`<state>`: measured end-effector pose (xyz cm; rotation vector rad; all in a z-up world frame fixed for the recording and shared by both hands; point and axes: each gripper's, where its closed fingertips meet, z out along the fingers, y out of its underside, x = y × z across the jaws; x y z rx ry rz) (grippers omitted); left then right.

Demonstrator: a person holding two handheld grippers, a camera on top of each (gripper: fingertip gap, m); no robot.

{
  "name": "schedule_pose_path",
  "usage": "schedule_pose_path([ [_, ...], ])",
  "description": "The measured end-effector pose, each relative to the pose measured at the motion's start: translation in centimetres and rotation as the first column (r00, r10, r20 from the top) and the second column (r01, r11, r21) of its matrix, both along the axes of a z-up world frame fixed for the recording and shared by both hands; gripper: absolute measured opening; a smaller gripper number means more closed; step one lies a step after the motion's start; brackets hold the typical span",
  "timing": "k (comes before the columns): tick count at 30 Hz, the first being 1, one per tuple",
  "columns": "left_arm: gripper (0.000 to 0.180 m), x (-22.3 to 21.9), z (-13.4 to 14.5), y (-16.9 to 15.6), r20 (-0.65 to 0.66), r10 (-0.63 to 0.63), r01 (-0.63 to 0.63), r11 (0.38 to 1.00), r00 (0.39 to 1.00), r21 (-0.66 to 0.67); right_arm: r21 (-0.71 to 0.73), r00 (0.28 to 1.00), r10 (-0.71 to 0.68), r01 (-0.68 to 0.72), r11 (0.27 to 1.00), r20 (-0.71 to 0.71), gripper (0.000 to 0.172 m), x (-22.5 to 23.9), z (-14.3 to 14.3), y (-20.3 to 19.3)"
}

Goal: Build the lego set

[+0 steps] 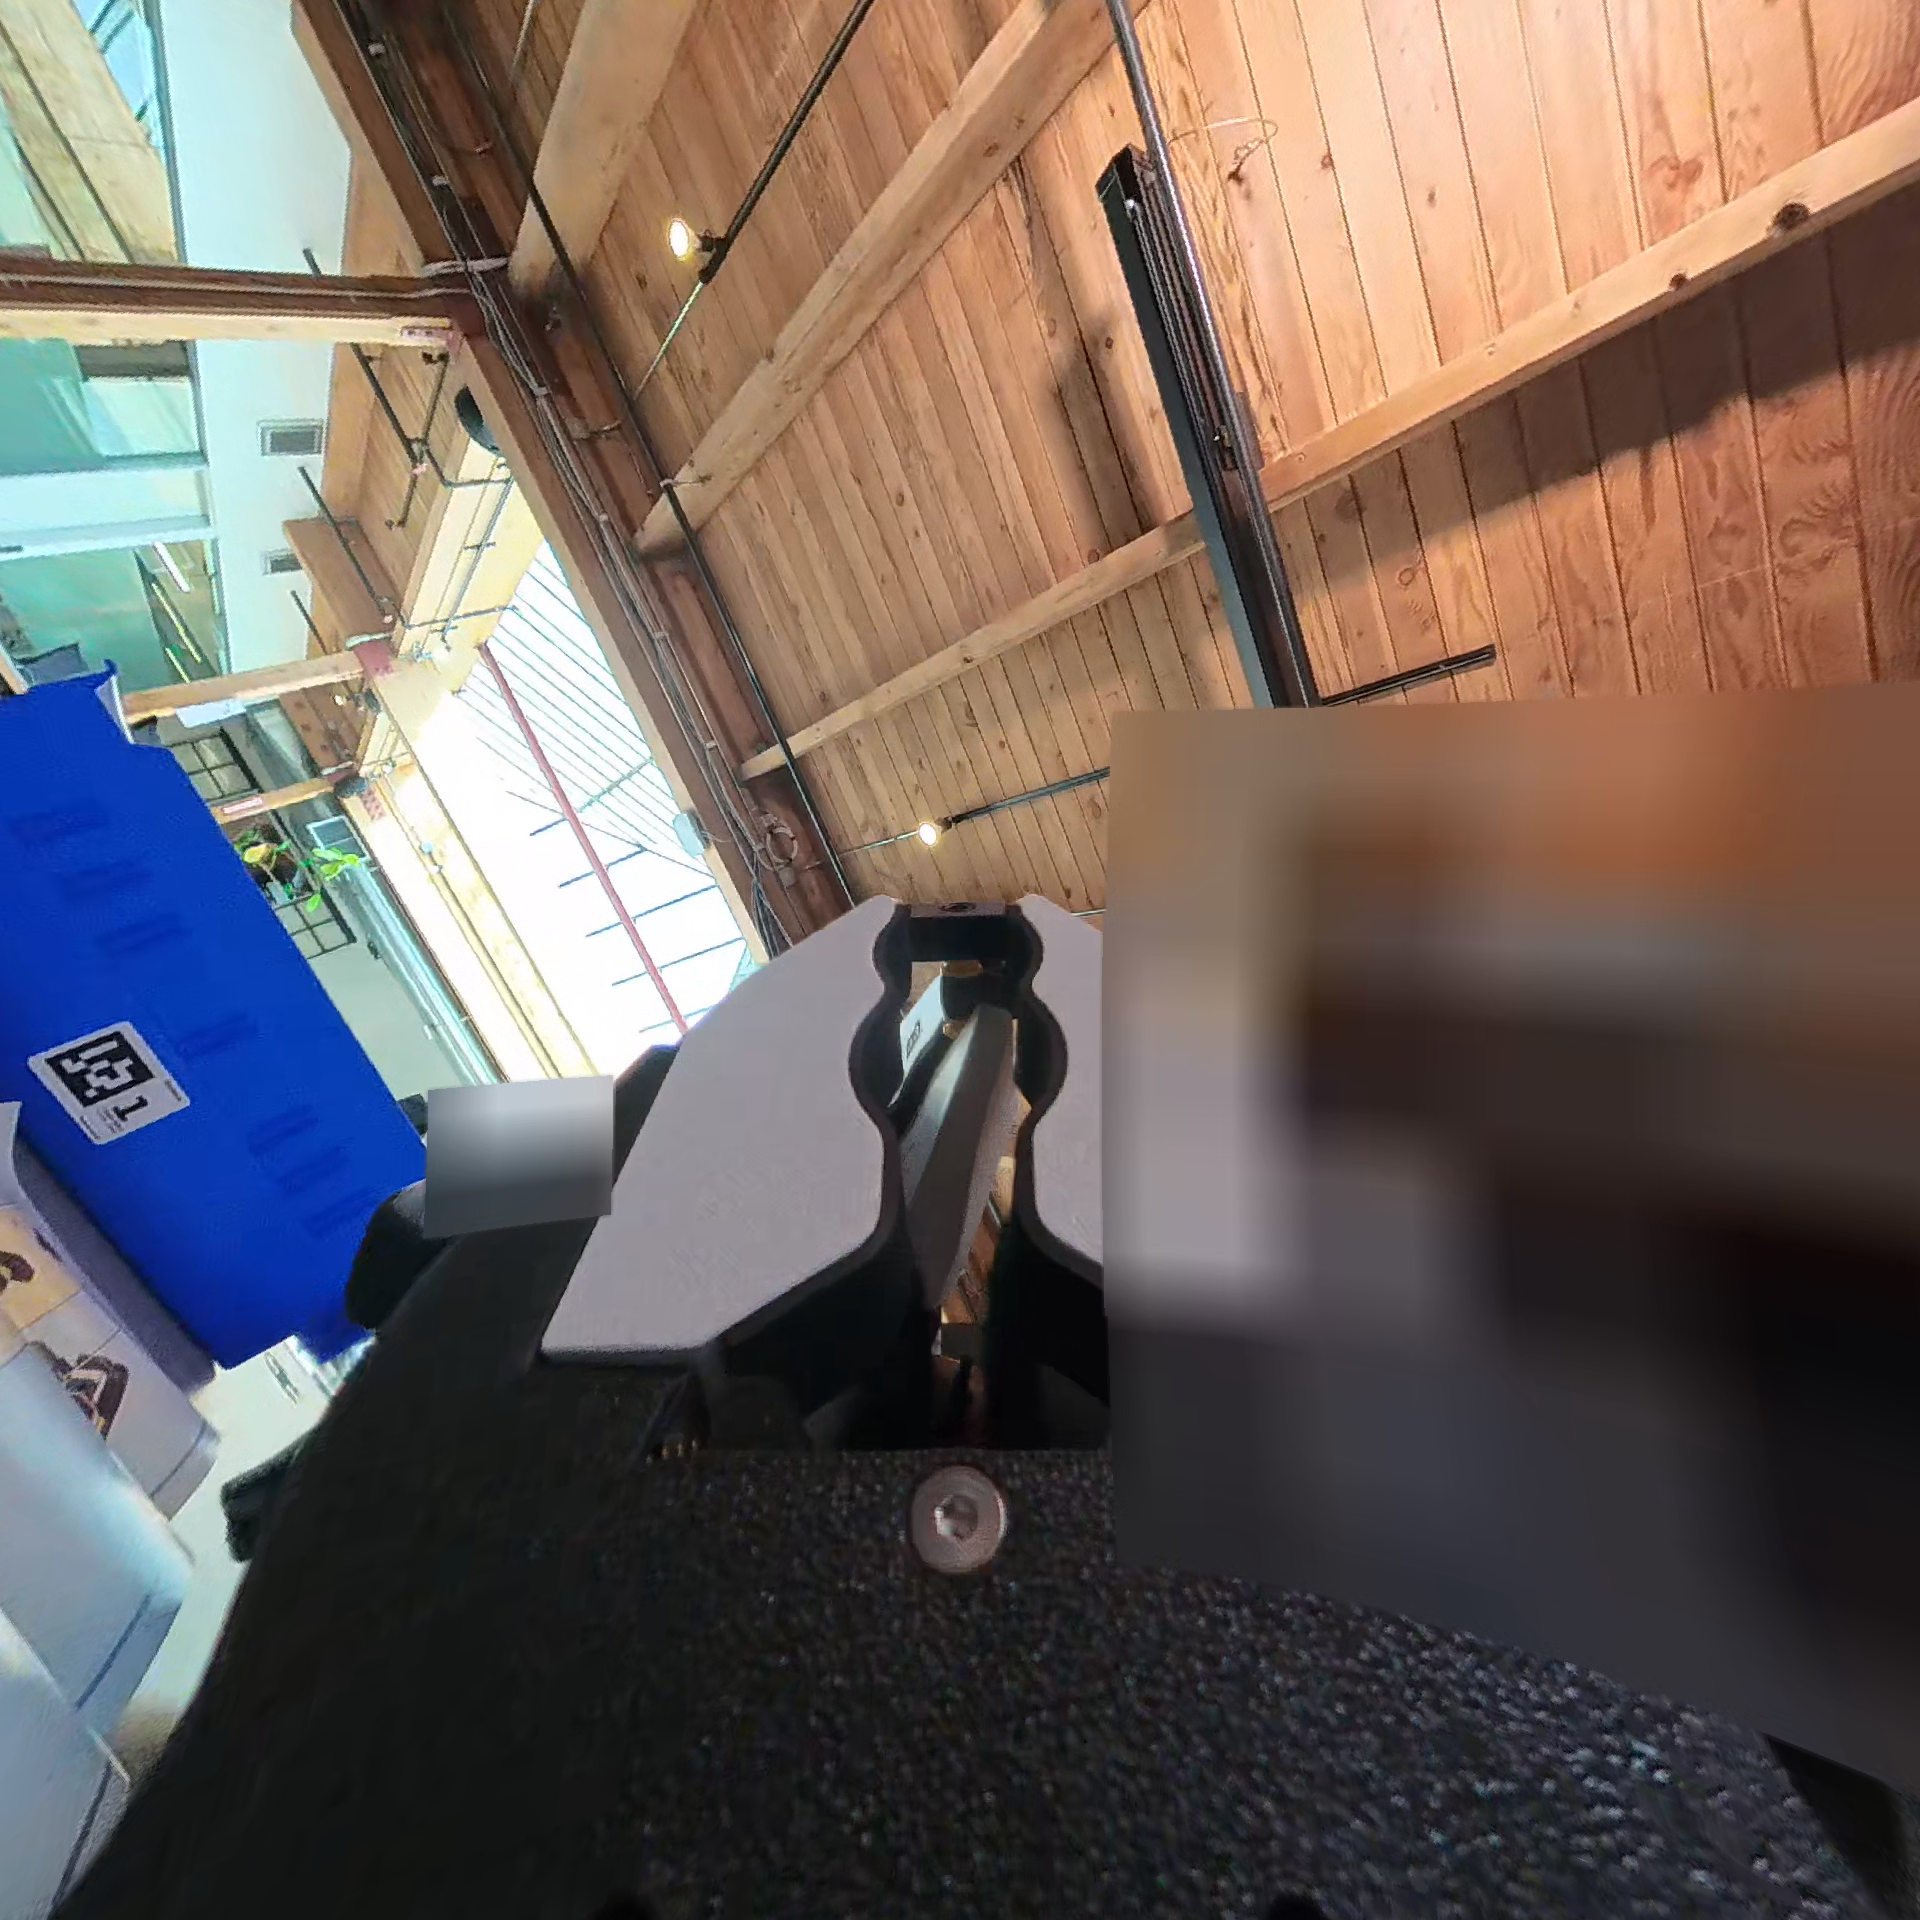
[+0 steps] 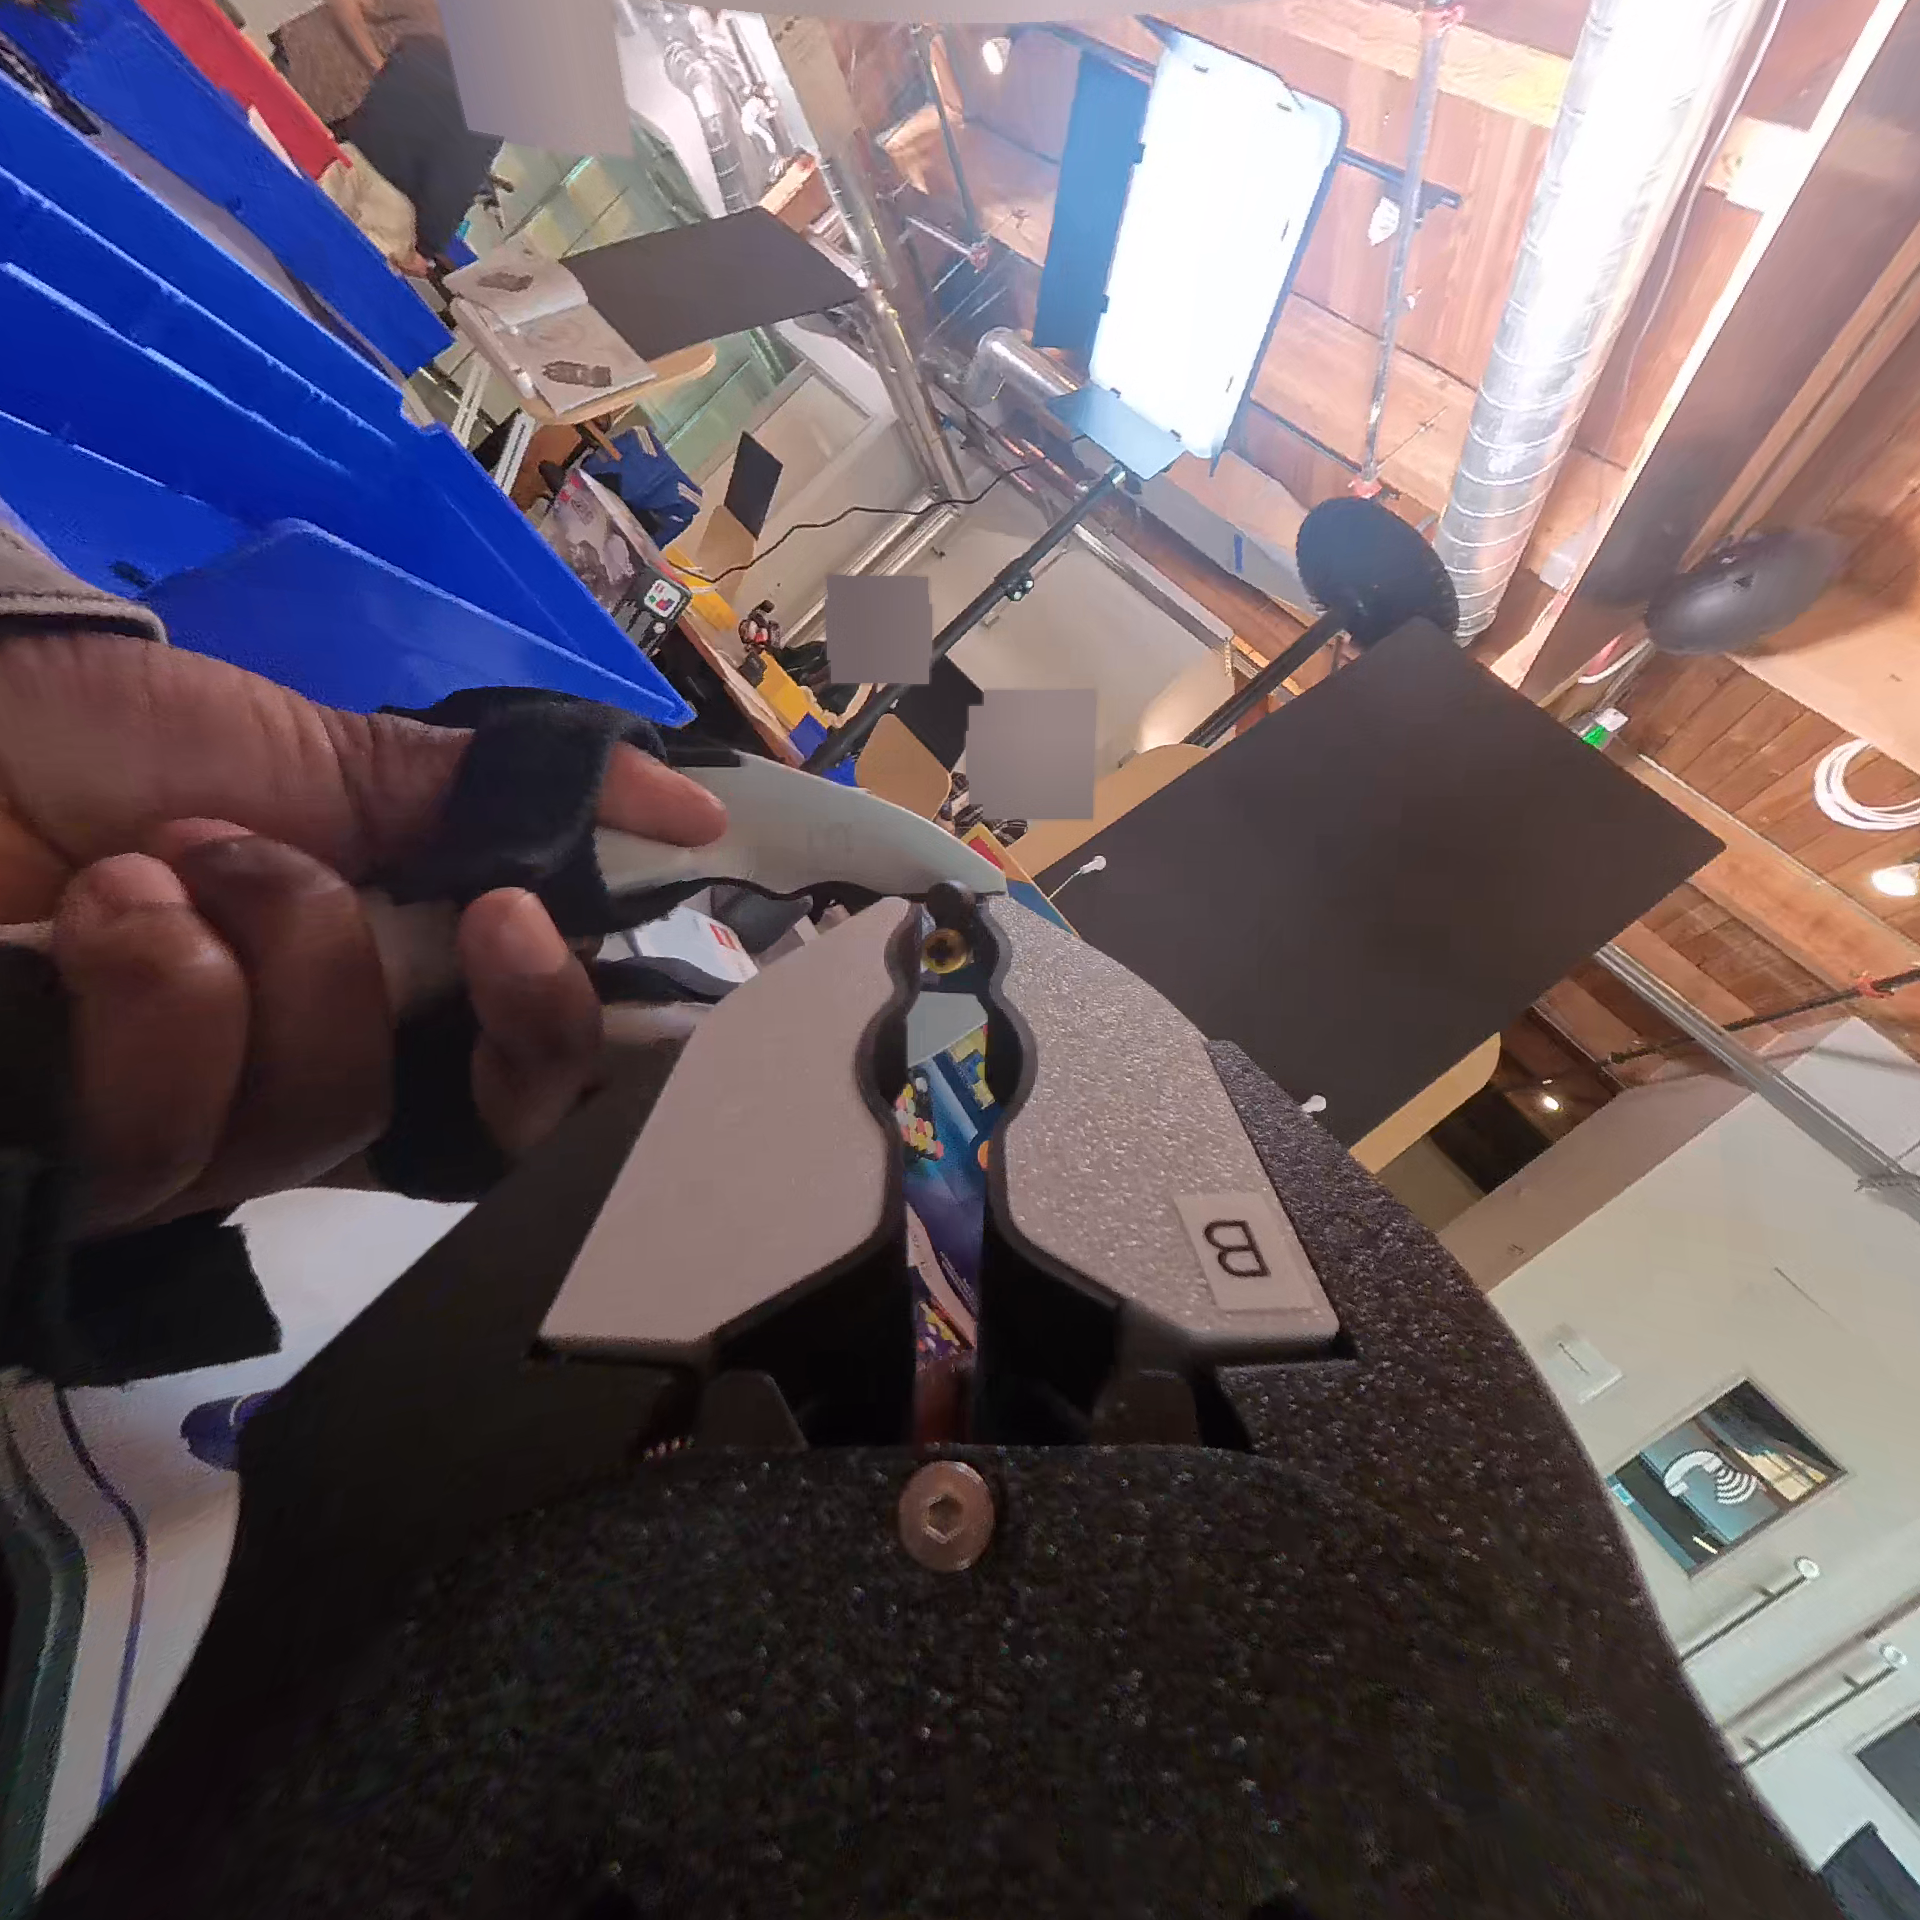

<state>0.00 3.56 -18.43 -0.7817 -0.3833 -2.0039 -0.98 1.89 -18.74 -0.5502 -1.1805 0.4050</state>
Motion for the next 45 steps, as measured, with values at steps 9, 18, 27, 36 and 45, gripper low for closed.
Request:
schedule_pose_path([
  [9, 0.02, 1.2, -0.3, -0.7, -0.275, -0.208, 0.232, 0.971, 0.939, 0.058, 0.074, 1.0, -0.022, 0.022, 0.997, -0.006, 0.007, 0.9, 0.2, -0.4],
  [18, 0.021, 1.2, -0.7, -1.4, -0.458, -0.14, 0.221, 0.967, 0.878, 0.128, 0.012, 1.0, 0.009, -0.009, 1.0, -0.019, 0.007, 1.6, 0.5, -0.5],
  [27, 0.026, 2.1, -2.9, -0.4, -0.667, -0.006, 0.124, 0.984, 0.745, 0.13, -0.395, 0.93, -0.128, -0.021, 0.919, -0.345, 0.007, 17.3, 4.4, 12.3],
  [36, 0.027, 4.8, -9.6, 1.2, -0.967, 0.241, 0.07, 0.966, 0.087, 0.248, -0.405, 0.87, -0.18, -0.025, 0.914, -0.46, 0.007, 20.4, 4.9, 13.0],
  [45, 0.021, 12.6, -12.6, 2.8, -0.92, 0.305, 0.297, 0.927, -0.246, 0.228, -0.505, 0.841, -0.233, -0.054, 0.861, -0.488, 0.007, 21.1, 4.2, 14.4],
])
